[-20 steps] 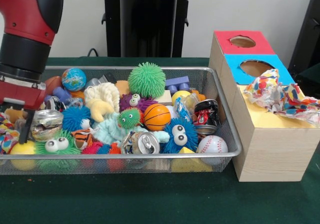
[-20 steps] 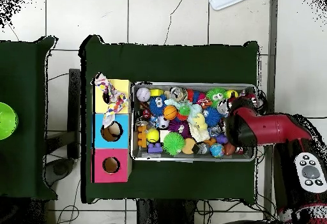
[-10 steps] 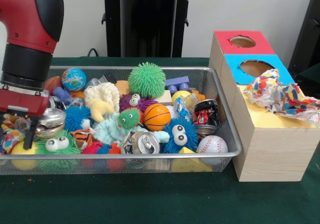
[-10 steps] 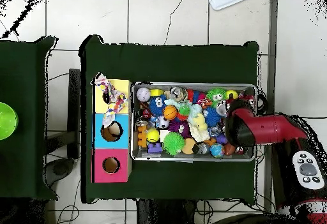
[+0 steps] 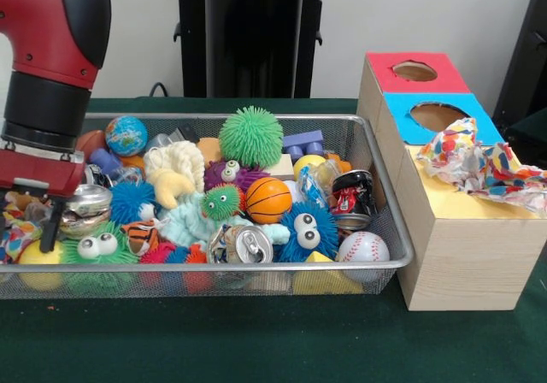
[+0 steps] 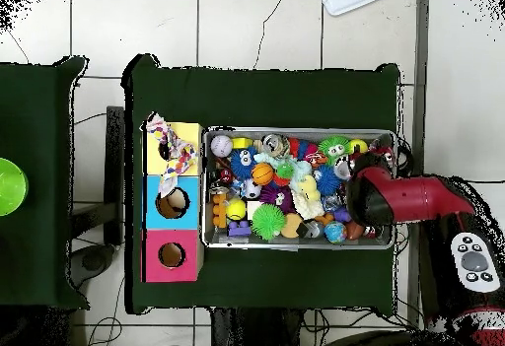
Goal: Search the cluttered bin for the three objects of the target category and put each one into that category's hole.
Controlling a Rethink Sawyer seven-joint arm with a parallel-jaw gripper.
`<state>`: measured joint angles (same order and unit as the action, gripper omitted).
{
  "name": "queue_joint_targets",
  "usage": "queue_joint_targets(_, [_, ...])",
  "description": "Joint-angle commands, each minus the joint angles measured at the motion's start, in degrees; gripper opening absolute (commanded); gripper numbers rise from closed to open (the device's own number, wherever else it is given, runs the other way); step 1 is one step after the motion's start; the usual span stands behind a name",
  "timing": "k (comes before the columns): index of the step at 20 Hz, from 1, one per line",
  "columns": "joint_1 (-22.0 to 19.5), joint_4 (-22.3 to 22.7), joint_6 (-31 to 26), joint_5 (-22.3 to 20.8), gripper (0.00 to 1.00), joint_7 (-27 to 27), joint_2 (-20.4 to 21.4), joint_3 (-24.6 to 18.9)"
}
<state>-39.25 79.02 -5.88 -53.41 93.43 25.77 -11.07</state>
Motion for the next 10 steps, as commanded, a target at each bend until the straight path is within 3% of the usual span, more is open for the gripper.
queue_joint_targets(1, [1.5,2.9,-9.5,-0.9,1.0,-3.8,0.4,0.4])
queue_joint_targets(10, [0.2,3.8,-12.6,-1.6,1.0,-6.6,2.2,0.8])
